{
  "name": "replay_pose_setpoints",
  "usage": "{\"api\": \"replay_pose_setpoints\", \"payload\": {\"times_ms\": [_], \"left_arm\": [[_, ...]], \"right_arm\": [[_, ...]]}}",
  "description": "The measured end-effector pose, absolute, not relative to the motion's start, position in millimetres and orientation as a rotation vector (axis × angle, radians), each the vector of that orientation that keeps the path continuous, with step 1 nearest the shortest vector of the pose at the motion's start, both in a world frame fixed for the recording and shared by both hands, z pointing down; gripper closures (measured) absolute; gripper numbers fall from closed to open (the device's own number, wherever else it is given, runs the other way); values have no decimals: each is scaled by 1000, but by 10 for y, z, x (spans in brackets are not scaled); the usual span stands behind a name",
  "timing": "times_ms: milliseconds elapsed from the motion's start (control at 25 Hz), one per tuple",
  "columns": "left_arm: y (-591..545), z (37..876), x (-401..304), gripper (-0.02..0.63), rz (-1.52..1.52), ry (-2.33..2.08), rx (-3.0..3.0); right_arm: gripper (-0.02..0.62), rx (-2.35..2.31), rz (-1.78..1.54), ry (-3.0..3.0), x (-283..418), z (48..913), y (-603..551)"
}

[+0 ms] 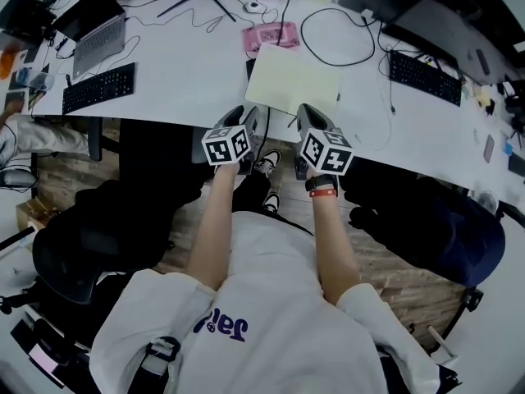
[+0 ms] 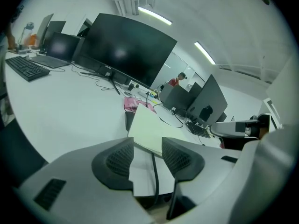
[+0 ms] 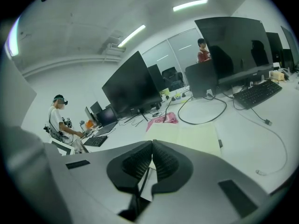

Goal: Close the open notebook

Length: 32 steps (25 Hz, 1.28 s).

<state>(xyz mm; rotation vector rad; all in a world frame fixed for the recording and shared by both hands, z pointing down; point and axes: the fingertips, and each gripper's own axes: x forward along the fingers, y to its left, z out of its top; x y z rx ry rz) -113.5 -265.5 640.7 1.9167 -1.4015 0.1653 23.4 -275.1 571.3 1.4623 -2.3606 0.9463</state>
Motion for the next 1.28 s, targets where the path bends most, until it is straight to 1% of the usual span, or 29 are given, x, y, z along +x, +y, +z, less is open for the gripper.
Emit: {"api": "replay_pose_setpoints", "payload": {"times_ms": [120, 520, 800, 1040, 1200, 1280], "left_arm": [[-2749, 6521, -1178, 405, 145, -1387, 1878], [-2912, 6693, -1223, 404, 40, -1330, 1783], [-3021, 6776, -1242, 409, 25, -1338, 1741], [-3062, 6832, -1268, 455, 19, -1348, 1703], [-3080, 6832, -1249, 513, 7, -1339, 1689], [-3075, 6825, -1251, 529, -16, -1346, 1671]], "right_arm": [[595, 1469, 976, -2354, 260, 5756, -2835], [595, 1507, 1080, -2326, 407, 5897, -3019], [595, 1501, 1104, -2319, 407, 5944, -3117], [595, 1503, 1114, -2316, 422, 5986, -3132], [595, 1514, 1124, -2319, 461, 5983, -3136], [595, 1523, 1131, -2315, 499, 5987, -3129]]}}
